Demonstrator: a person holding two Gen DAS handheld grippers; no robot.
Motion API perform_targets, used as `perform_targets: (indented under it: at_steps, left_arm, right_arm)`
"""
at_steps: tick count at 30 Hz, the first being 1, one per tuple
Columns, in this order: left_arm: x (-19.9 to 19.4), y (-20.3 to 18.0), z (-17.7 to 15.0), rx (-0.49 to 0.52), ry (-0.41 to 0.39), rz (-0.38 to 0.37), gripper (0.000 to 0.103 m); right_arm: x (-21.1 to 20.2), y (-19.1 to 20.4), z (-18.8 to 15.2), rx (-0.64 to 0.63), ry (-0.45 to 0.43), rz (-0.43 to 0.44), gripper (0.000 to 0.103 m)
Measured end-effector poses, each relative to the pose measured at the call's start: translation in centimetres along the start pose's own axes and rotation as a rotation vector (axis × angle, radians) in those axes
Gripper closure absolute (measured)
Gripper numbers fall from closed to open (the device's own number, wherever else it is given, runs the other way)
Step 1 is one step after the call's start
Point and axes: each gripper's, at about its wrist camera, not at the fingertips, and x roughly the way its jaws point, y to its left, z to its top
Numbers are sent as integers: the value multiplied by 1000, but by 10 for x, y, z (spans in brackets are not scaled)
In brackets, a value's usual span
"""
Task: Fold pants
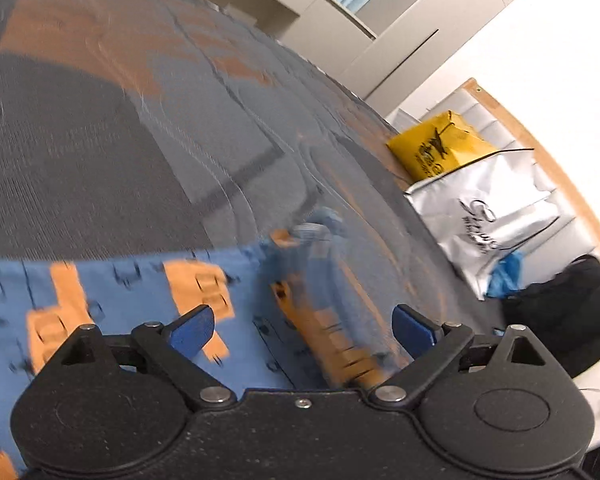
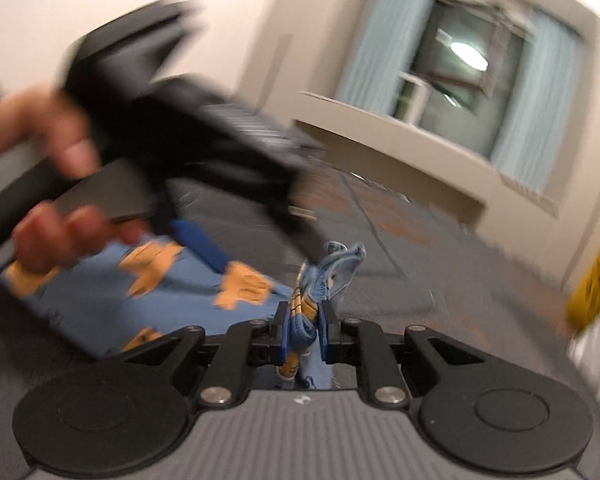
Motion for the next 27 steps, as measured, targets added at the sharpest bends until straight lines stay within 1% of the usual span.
perform_targets:
  at_steps: [2, 3, 4, 6, 7, 9, 11, 12, 13, 15, 17, 20, 21, 22, 23, 26, 27]
  left_arm:
    - [1, 5, -5, -42, 0, -8, 13]
    - [1, 7, -5, -56, -5, -5, 17]
    - [1, 10, -6, -67, -12, 9, 19]
    - [-1, 15, -7, -84, -19, 49, 33]
    - [0, 17, -7, -90, -20, 58, 38]
    - [1, 21, -6, -97, -15, 74, 61]
    - [2, 25, -6, -110, -18, 89, 70]
    - [2, 28, -5, -114, -18, 90, 76]
    - [2, 29, -5, -118, -19, 94, 79]
    - [1, 31, -5, -117, -18, 100, 85]
    - [1, 32, -5, -112, -16, 105, 87]
    - [1, 31, -7, -102, -19, 111, 90]
    - [0, 31, -7, -103, -20, 111, 91]
    - [-1, 31, -8, -100, -20, 109, 91]
    - [-3, 30, -7, -93, -24, 109, 92]
    - [-13, 28, -8, -68, -32, 112, 93]
    - [-18, 28, -8, -61, -34, 114, 93]
  right_arm:
    - [2, 23, 3, -94, 8, 5, 87]
    - [4, 32, 3, -125, 13, 10, 87]
    - [5, 40, 3, -145, 16, 17, 87]
    - [7, 49, 2, -162, 22, 29, 87]
    - [9, 52, 1, -166, 25, 30, 87]
    - [12, 56, 1, -163, 28, 26, 87]
    - [16, 55, 2, -152, 30, 27, 85]
    - [17, 55, 2, -146, 31, 26, 81]
    - [18, 55, 3, -143, 32, 25, 77]
    - [21, 55, 2, -143, 44, 28, 56]
    - [19, 54, -3, -142, 60, 33, 54]
    - [21, 52, -5, -117, 71, 38, 56]
    - [23, 51, -4, -100, 72, 43, 60]
    - [22, 46, -3, -87, 71, 48, 66]
    - [21, 47, -3, -81, 68, 52, 81]
    - [18, 54, 0, -103, 62, 41, 86]
    - [15, 57, -1, -104, 55, 41, 87]
